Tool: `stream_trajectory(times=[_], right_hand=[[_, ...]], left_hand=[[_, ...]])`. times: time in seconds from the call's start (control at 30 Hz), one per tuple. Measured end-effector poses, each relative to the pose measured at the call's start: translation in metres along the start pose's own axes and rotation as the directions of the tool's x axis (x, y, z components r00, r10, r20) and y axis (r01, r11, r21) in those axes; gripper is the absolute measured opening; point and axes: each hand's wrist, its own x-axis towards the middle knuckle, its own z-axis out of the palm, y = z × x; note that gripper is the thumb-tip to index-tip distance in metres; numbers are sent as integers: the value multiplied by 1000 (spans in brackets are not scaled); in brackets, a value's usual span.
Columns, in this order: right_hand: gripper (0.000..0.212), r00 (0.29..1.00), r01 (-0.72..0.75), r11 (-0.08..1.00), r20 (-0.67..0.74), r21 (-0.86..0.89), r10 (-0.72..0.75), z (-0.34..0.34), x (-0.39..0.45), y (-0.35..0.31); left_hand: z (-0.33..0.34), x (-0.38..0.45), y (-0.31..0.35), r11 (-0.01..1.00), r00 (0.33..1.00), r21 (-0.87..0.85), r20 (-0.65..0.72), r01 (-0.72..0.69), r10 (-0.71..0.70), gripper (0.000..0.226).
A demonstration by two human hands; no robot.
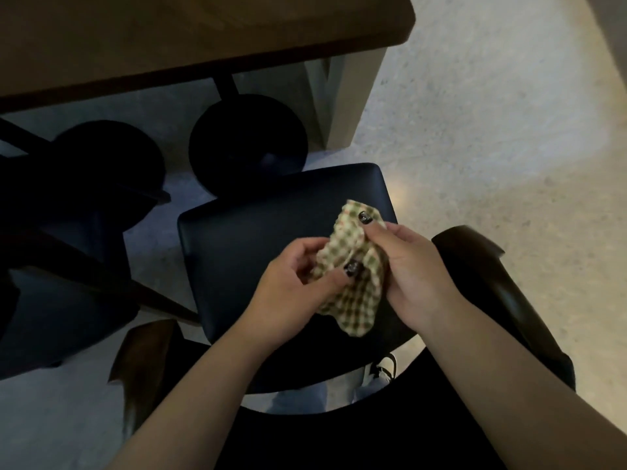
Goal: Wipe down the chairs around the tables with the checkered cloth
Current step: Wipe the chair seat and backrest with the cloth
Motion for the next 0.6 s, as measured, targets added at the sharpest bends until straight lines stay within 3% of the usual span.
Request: stream_trajectory(times=[0.1, 0.17, 0.23, 0.33, 0.4, 0.5, 0.6], right_hand=[[30, 999, -21, 1000, 29, -10, 21, 6, 2, -9], [55, 991, -33, 996, 130, -86, 44, 7, 3, -16], [65, 981, -24, 981, 187, -190, 60, 5, 6, -19], [34, 991, 42, 951, 131, -308, -1, -4, 14, -22], [23, 994, 43, 963, 112, -267, -13, -14, 22, -30], [26, 995, 72, 981, 75, -182, -59, -27, 37, -47], [34, 990, 125, 962, 90, -244, -106, -38, 54, -66]], left_hand=[[-3, 6, 4, 998, 987, 46, -149, -45, 51, 21], [-3, 9, 4, 998, 979, -53, -205, -27, 16, 14], [-2, 10, 4, 988, 970, -152, -242, -8, -29, 11], [3, 15, 2, 967, 947, -254, -300, 35, -113, 13], [8, 22, 2, 959, 924, -278, -348, 59, -158, 14], [26, 38, 11, 921, 942, -384, -280, 67, -185, 19], [54, 65, 25, 958, 967, -286, -244, 1, -74, 30]])
